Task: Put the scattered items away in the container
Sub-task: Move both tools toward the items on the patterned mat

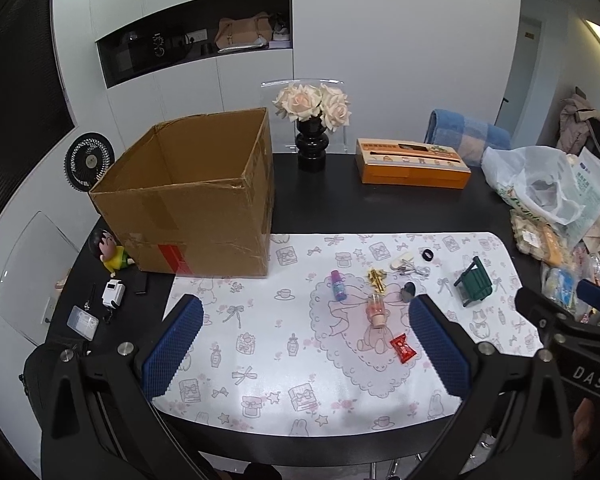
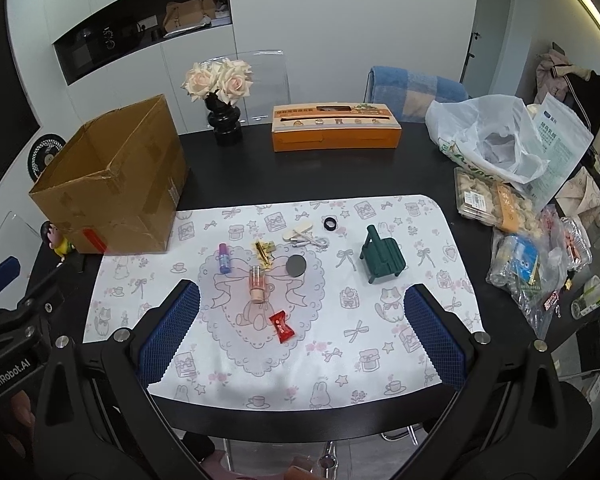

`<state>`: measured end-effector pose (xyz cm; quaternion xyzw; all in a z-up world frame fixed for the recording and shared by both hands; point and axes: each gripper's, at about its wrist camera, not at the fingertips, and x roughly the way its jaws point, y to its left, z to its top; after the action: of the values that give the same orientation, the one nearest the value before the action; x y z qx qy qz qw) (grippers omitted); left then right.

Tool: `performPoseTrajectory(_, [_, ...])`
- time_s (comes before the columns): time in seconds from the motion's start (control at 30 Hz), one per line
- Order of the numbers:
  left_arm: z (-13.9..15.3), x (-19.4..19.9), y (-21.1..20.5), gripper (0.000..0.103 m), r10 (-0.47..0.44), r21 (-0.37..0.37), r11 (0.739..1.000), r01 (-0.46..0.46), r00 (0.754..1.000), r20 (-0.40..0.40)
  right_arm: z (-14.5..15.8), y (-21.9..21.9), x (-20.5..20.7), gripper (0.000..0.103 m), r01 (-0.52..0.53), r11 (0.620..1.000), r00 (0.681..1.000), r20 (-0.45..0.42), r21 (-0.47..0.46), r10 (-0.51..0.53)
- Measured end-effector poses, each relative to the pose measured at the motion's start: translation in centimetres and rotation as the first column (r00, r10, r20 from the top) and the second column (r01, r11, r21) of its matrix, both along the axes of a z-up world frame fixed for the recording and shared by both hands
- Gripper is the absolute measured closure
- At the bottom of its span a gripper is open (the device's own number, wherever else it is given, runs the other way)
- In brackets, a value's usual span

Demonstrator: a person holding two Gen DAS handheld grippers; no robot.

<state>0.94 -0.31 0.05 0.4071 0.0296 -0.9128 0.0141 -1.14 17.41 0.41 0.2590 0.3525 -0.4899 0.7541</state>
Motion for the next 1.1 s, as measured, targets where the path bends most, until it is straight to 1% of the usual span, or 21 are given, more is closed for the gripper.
performPoseTrajectory(0.3, [0.1,-0.2,0.0,0.000,-0.003,0.014,1.000,0.003,1.000,0.007,-0.2,-0.2,-0.2,0.000,0.000,1.000,1.000,0.004,0.019,0.000])
performPoseTrajectory(0.47, [0.1,-0.2,0.0,0.000,-0.004,0.014,1.000,0.004,1.000,0.011,-0.2,0.0,0.1,0.000,-0.009,1.000,1.000,-0.020,0.006,0.009])
performPoseTrajectory(0.7, [-0.1,-0.2,0.1,0.000,-0.004,0.010,1.000,0.004,1.000,0.014,-0.4,0.1,0.2,0.000,-0.017,1.000,1.000,-0.011,0.010,0.018])
performPoseTrajectory(0.73, [-0.1,-0.2,0.0,0.000,-0.004,0.010,1.000,0.004,1.000,0.015,-0.4,0.1,0.2,0.000,-0.028,1.000,1.000,-0.011,0.011,0.028])
performPoseTrajectory(0.8, [-0.2,-0.2,0.0,0.000,-0.007,0.012,1.000,0.007,1.000,0.017,-0.5,0.1,0.2,0.000,-0.090,0.996,0.996,-0.019,0.007,0.090])
performPoseTrajectory(0.93, [-0.4,-0.4,0.2,0.000,-0.012,0.011,1.000,0.011,1.000,0.024,-1.0,-0.1,0.4,0.000,-0.092,0.996,0.994,-0.051,0.006,0.092])
performPoseTrajectory(1.1, [-0.9,-0.8,0.7,0.000,-0.020,0.011,1.000,0.019,0.999,0.043,-1.5,-0.5,0.1,0.000,-0.092,0.996,0.994,-0.056,0.012,0.093])
